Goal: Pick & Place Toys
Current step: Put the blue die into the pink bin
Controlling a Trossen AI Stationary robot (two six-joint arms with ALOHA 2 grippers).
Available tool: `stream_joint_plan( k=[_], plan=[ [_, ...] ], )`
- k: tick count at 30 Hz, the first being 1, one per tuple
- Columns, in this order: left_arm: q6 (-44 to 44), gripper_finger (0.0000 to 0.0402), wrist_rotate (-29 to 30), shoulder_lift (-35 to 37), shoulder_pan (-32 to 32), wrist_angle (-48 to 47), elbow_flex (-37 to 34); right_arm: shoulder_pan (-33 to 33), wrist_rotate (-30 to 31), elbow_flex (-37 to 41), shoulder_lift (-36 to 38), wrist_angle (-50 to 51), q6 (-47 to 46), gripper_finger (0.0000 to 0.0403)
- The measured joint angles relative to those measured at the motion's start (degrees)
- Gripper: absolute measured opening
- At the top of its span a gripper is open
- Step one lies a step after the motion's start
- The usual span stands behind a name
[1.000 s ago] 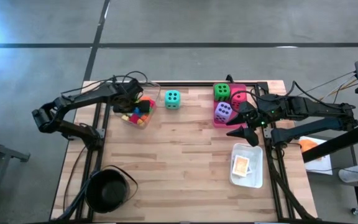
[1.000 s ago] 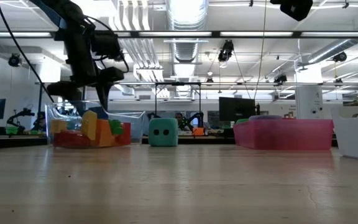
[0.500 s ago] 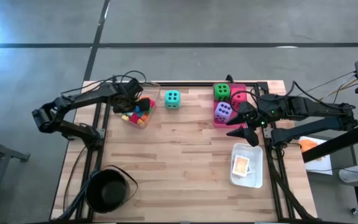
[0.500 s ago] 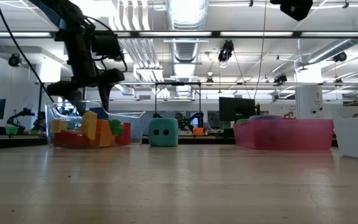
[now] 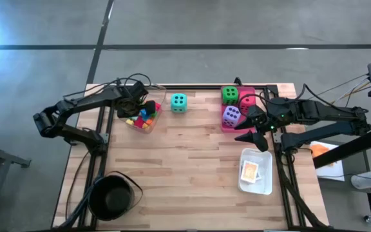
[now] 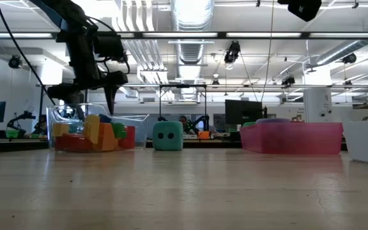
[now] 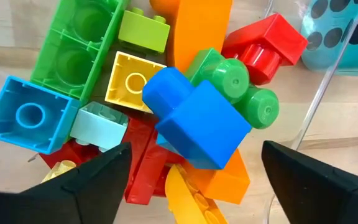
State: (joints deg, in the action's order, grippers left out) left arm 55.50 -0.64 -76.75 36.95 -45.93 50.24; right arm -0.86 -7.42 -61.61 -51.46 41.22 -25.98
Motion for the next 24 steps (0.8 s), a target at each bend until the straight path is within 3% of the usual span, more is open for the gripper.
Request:
stream_joint_plan(
  k=[11, 14, 24],
  plan=[
    [-1.68, 0.0324, -0.1, 0.0, 0.0, 0.09, 0.0, 0.0, 0.0, -0.01, 0.0, -0.01, 0.02, 0.0256],
    [-1.99, 0.0323, -3.05, 0.03, 0.02, 1.16, 0.0, 0.0, 0.0, -0.01, 0.0, -0.01, 0.02, 0.0256],
    [-12.49, 0.0323, -6.47, 0.04, -0.13, 3.15, 3.84, 0.0, 0.0, -0.01, 0.0, 0.0, 0.0, 0.0256]
  ],
)
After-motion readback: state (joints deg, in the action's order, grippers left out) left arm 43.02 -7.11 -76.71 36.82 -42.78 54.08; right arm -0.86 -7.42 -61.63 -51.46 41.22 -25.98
